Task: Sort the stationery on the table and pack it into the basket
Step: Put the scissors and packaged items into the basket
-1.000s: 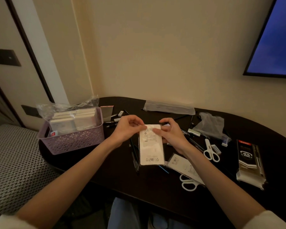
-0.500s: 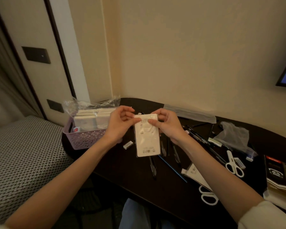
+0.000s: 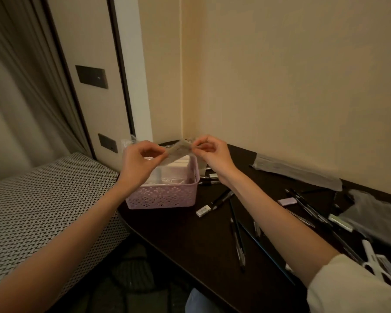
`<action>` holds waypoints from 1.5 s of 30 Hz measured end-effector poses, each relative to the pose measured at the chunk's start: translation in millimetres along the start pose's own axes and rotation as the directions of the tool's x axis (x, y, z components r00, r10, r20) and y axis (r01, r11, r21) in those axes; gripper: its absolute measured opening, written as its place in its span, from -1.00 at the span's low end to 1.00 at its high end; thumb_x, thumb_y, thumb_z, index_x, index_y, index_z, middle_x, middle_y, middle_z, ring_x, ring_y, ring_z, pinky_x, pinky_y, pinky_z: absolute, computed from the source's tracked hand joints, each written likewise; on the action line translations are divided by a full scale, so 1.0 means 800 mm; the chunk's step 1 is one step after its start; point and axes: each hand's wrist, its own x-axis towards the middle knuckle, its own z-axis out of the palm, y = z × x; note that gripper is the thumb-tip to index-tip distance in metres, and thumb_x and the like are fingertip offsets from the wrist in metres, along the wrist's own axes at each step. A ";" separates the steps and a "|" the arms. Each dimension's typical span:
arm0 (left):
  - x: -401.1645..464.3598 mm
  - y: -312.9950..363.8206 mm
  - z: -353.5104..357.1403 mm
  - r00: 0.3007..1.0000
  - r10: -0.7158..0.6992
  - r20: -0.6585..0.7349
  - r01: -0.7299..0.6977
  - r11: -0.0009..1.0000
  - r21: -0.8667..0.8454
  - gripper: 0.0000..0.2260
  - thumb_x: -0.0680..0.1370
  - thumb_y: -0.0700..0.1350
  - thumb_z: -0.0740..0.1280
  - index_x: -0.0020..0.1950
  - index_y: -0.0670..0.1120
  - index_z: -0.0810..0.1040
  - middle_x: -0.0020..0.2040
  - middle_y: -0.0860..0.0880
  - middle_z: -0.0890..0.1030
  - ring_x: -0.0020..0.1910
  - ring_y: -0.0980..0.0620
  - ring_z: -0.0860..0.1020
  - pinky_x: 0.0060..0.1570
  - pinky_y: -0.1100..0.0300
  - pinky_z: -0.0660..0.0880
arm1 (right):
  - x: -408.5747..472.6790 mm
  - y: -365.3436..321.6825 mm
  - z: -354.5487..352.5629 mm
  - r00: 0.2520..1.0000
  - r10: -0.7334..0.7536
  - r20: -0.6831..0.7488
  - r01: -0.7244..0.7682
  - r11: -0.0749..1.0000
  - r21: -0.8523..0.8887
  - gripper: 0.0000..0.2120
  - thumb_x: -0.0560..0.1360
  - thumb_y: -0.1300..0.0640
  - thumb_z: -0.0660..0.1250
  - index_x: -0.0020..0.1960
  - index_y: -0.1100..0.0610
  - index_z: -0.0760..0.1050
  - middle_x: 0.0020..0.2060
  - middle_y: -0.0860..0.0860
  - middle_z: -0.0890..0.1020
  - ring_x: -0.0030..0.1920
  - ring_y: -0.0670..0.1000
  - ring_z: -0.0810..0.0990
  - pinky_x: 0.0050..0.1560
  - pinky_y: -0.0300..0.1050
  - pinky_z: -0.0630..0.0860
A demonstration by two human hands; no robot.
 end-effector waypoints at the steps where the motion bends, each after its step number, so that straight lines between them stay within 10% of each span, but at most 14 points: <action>1: 0.002 -0.009 -0.003 0.999 0.045 0.010 -0.046 0.997 0.058 -0.81 0.40 -0.27 0.51 -0.19 0.02 0.65 -0.26 0.13 0.65 -0.24 0.12 0.63 -0.12 0.29 0.58 | 0.005 0.005 0.004 0.997 0.068 0.019 -0.068 0.998 0.006 -0.90 0.47 0.32 0.39 -0.08 0.15 0.58 -0.17 0.05 0.60 -0.14 -0.02 0.55 -0.15 -0.21 0.53; 11: -0.008 -0.073 -0.013 0.935 0.135 0.327 -0.281 0.845 0.456 -0.89 0.36 -0.33 0.52 -0.23 -0.15 0.69 -0.27 -0.02 0.61 -0.33 0.11 0.46 -0.28 0.36 0.37 | 0.030 0.043 0.045 0.842 0.487 0.233 -0.535 0.812 0.234 -0.56 0.47 0.45 0.33 0.33 0.42 0.36 -0.03 0.14 0.58 0.01 0.19 0.66 -0.12 -0.06 0.66; 21: -0.005 -0.108 -0.017 0.904 -0.041 0.427 -0.214 0.819 0.532 -0.87 0.38 -0.23 0.53 -0.16 0.00 0.73 -0.20 0.03 0.62 -0.26 0.12 0.48 0.03 0.02 0.47 | 0.025 0.059 0.062 0.872 0.401 0.282 -0.279 0.879 -0.387 -0.75 0.55 0.27 0.27 0.08 0.46 0.56 0.00 0.27 0.56 0.09 0.14 0.55 0.25 0.04 0.45; 30: -0.015 -0.101 -0.016 0.885 -0.217 0.412 -0.105 0.768 0.631 -0.81 0.58 -0.21 0.31 0.14 -0.10 0.66 0.15 -0.04 0.66 0.33 -0.02 0.46 0.41 0.16 0.07 | 0.016 0.051 0.057 0.824 0.363 0.435 -0.082 0.836 -0.543 -0.62 0.66 0.11 0.09 0.13 0.32 0.59 0.13 0.17 0.63 0.16 0.06 0.57 0.28 -0.11 0.39; 38: -0.037 -0.066 0.022 0.967 -0.067 0.247 -0.051 0.895 0.443 -0.80 0.55 -0.25 0.31 0.16 -0.18 0.57 0.04 -0.10 0.64 0.00 -0.01 0.60 0.03 0.10 0.53 | -0.026 0.035 -0.012 0.991 0.026 0.132 0.046 0.856 -0.516 -0.77 0.61 0.15 0.22 0.09 0.20 0.62 -0.01 0.06 0.64 -0.03 -0.02 0.58 -0.05 -0.15 0.48; 45: -0.061 0.011 0.109 0.951 0.088 0.296 -0.164 0.956 0.244 -0.77 0.55 -0.24 0.33 0.21 -0.15 0.54 0.07 -0.05 0.61 0.03 0.08 0.56 0.04 0.26 0.47 | -0.113 0.039 -0.126 0.982 0.099 -0.159 -0.170 0.826 -0.538 -0.80 0.58 0.16 0.29 0.15 0.13 0.61 0.02 -0.04 0.62 0.02 -0.14 0.53 -0.10 -0.39 0.37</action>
